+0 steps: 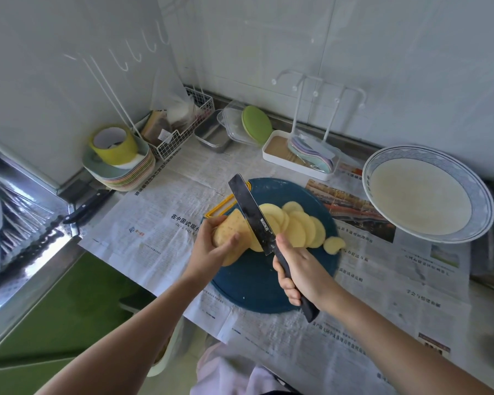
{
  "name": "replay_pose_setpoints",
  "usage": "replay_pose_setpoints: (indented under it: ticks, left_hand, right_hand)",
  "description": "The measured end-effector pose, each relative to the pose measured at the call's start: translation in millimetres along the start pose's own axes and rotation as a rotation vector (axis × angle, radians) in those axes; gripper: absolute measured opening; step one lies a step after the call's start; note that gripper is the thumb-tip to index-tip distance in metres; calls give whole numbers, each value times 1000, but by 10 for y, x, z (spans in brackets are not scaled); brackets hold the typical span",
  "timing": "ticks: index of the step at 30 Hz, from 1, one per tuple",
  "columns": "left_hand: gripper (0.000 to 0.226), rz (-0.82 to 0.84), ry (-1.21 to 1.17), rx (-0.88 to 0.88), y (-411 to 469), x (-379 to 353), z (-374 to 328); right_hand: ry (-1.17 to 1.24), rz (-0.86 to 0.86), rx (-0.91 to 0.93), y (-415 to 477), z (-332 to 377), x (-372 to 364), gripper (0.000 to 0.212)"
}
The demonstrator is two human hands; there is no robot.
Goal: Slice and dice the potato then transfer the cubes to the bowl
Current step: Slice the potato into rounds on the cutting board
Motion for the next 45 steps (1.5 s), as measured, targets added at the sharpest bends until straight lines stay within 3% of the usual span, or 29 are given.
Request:
replay_pose_setpoints:
  ticks: [6,16,20,26,36,45]
  left_hand:
    - [67,-3,10,-16,-13,-4,-7]
    - [52,5,-4,8,-24,-11,-13]
    - [61,20,-19,14,-36,-15,-28]
    - [54,25,-27,21,-41,-20,-30]
    - [74,4,10,6,-19,-6,39]
    - [64,-27,64,-23,-48,-3,69]
  right_hand:
    - [-12,-20,-4,-12,-41,-55,60]
    - [-11,-6,-10,-44,-45,-81,60]
    - [-8,-16,-8,-52,-45,-107,60]
    - [-45,-62,19,-38,-63,-124,60]
    - [-47,-147,109,-67,-98,-215,64]
    - [-276,-240,170,-49,-148,-236,59]
Point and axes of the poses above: each hand's wrist, its own y-axis towards the middle knuckle, its own x-axis out of the back of the hand, z = x × y, the point moved 3 cm from there along y, towards the middle knuckle, and after that the axes turned 2 degrees about y, right-handed, at the moved point
